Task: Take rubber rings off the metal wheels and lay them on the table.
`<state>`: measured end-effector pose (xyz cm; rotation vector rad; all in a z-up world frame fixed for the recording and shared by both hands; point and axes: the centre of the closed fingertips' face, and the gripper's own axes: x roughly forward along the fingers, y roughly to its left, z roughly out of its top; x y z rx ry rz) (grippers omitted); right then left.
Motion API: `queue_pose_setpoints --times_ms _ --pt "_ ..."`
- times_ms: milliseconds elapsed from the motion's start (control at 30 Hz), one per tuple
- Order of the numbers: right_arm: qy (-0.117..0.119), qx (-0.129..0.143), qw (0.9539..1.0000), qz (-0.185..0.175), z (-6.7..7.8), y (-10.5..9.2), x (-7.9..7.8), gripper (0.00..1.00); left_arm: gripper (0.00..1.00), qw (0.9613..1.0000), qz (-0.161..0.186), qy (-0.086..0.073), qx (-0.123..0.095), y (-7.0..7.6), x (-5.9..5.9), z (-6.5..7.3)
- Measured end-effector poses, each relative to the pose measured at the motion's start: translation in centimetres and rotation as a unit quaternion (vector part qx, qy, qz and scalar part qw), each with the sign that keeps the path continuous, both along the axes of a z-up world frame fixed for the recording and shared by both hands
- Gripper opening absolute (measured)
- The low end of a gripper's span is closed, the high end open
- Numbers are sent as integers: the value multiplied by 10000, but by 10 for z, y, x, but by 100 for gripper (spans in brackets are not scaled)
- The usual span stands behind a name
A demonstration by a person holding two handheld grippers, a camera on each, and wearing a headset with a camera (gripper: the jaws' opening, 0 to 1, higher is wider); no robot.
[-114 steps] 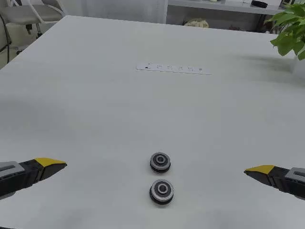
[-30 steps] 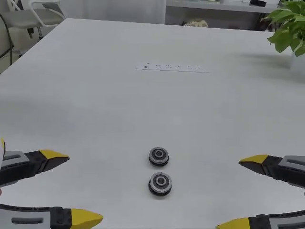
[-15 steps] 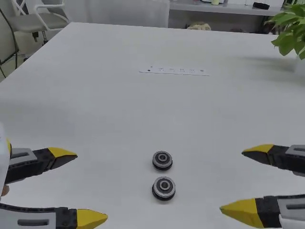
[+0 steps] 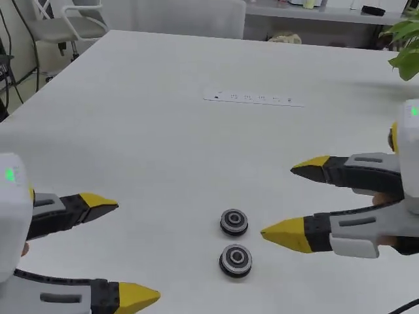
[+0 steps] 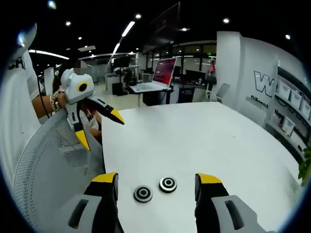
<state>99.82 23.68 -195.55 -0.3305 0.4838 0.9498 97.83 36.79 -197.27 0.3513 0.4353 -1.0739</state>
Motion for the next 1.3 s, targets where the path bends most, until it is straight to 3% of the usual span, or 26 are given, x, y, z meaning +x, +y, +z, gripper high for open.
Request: queue_pose_setpoints --times_ms 67,167,300,333,367,400,433,467,600,700,800,833,867,933,1000,1133,1233,1300 --pt "-2 53 10000 75 0 5 7 61 69 9999 1 -43 -159 -2 5 10" --pt "16 207 9998 61 -2 11 16 59 68 9982 -100 -476 -346 -10 15 31" --pt "-352 456 9981 213 -7 22 14 51 68 9954 -305 -654 -636 -25 21 56" --pt "-156 615 9978 209 -14 23 9 48 68 9949 -354 -680 -657 -29 23 60" --pt "41 579 9980 255 -22 22 4 44 68 9945 -396 -712 -652 -31 25 62" --pt "217 294 9986 392 -31 19 -2 42 68 9940 -458 -768 -630 -35 27 63" --pt "139 10 9986 516 -37 16 -2 40 68 9929 -581 -874 -567 -40 31 65" --pt "-70 -69 9982 593 -39 15 2 39 67 9915 -697 -968 -524 -45 33 67" --pt "200 41 9989 427 -46 12 8 37 66 9843 -1162 -1304 -258 -68 39 74" --pt "251 -44 9988 415 -53 10 6 37 66 9807 -1423 -1288 -377 -90 41 83" --pt "425 -253 9976 487 -67 7 1 36 65 9740 -1771 -1321 -501 -108 40 84" --pt "473 -310 9971 509 -71 6 -1 36 64 9733 -1825 -1276 -551 -112 40 84" --pt "528 -352 9964 570 -76 6 -4 36 64 9720 -1943 -1125 -696 -120 37 83" --pt "730 -540 9935 679 -89 4 -12 34 64 9677 -2144 -1037 -833 -130 33 81" --pt "848 -716 9909 766 -100 3 -17 33 62 9666 -2193 -1057 -801 -136 36 73" --pt "950 -645 9903 783 -105 7 -20 33 57 9685 -2209 -951 -652 -141 33 47" --pt "977 -662 9902 741 -108 5 -19 32 54 9679 -2214 -744 -923 -142 23 37" --pt "1006 -637 9908 649 -110 4 -17 32 49 9691 -2170 -735 -915 -140 24 26"
